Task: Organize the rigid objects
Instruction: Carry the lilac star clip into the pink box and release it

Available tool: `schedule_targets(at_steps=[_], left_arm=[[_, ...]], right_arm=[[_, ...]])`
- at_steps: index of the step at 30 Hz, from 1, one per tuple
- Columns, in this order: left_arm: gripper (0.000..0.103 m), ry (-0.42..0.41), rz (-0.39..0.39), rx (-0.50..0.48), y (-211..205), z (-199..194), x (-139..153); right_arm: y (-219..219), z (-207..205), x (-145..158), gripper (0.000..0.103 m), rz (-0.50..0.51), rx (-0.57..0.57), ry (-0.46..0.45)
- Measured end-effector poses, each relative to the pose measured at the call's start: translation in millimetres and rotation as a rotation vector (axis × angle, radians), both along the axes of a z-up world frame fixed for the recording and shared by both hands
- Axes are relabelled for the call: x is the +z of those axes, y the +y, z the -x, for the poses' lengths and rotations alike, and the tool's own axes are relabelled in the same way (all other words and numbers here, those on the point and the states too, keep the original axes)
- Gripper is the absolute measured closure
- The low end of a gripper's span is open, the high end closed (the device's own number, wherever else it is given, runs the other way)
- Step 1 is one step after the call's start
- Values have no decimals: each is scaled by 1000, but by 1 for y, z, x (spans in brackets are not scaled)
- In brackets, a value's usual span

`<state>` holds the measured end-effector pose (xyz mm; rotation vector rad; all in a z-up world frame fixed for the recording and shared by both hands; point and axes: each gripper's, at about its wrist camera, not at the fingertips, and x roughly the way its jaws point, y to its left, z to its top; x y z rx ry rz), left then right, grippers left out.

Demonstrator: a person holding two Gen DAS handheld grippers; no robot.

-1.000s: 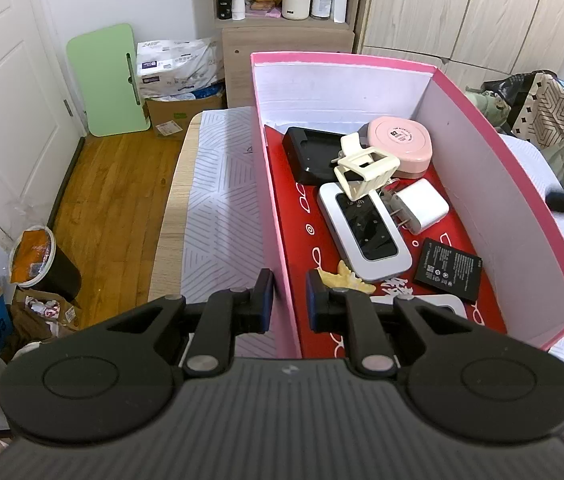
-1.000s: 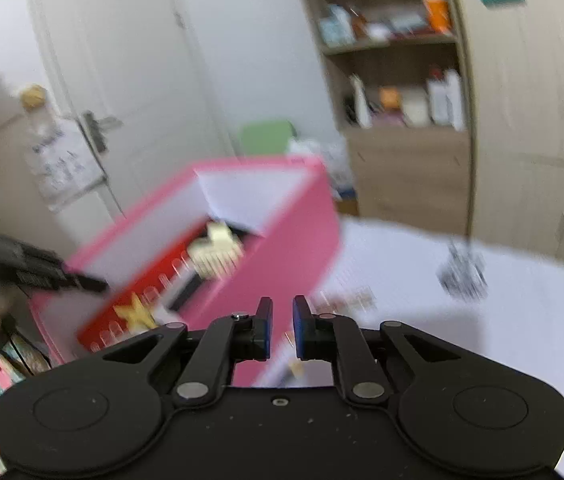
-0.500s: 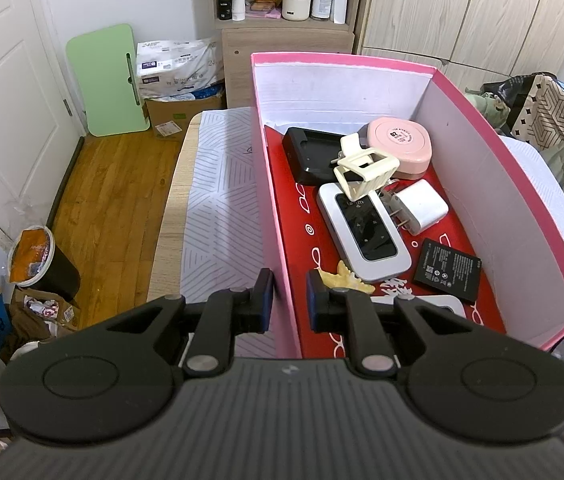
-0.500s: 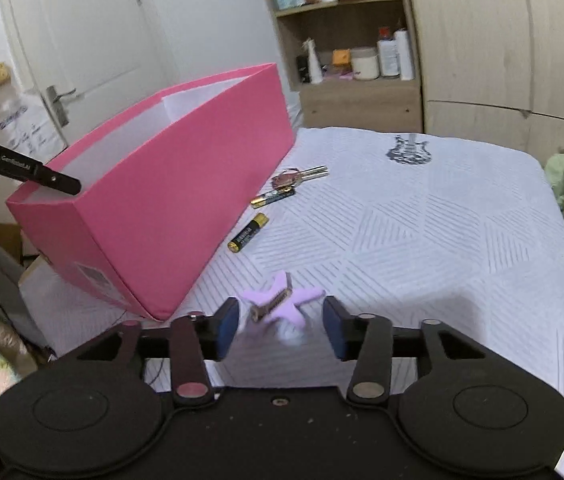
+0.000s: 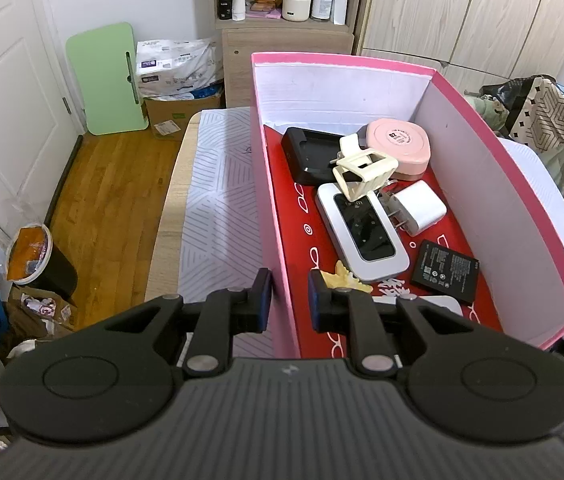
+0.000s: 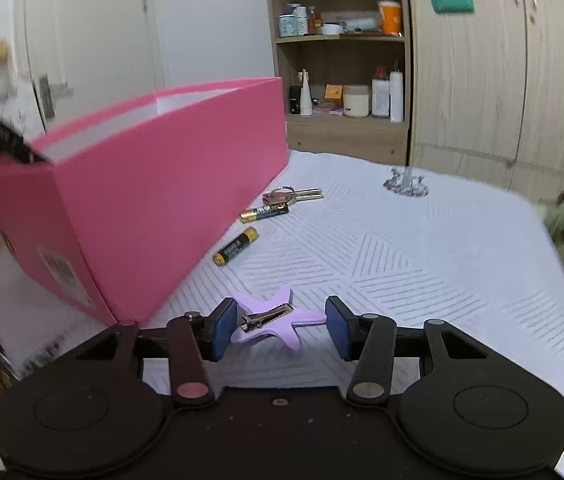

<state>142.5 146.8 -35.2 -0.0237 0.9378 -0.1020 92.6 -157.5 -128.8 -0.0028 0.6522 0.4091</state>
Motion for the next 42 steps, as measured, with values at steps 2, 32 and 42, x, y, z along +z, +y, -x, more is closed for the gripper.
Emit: schedule_targets(at_steps=[2,32,42], left_arm=[[86,-1,0,-2,0,0,0],[86,-10,36,2,6,3,-1],[84,-15,53,-3,9,4,-3]], right_arm=[[-8,-3,2,49,-54,-20,18],[141,-134,95,48,-41,359,361],[187,-160,94,48,53,404,433]])
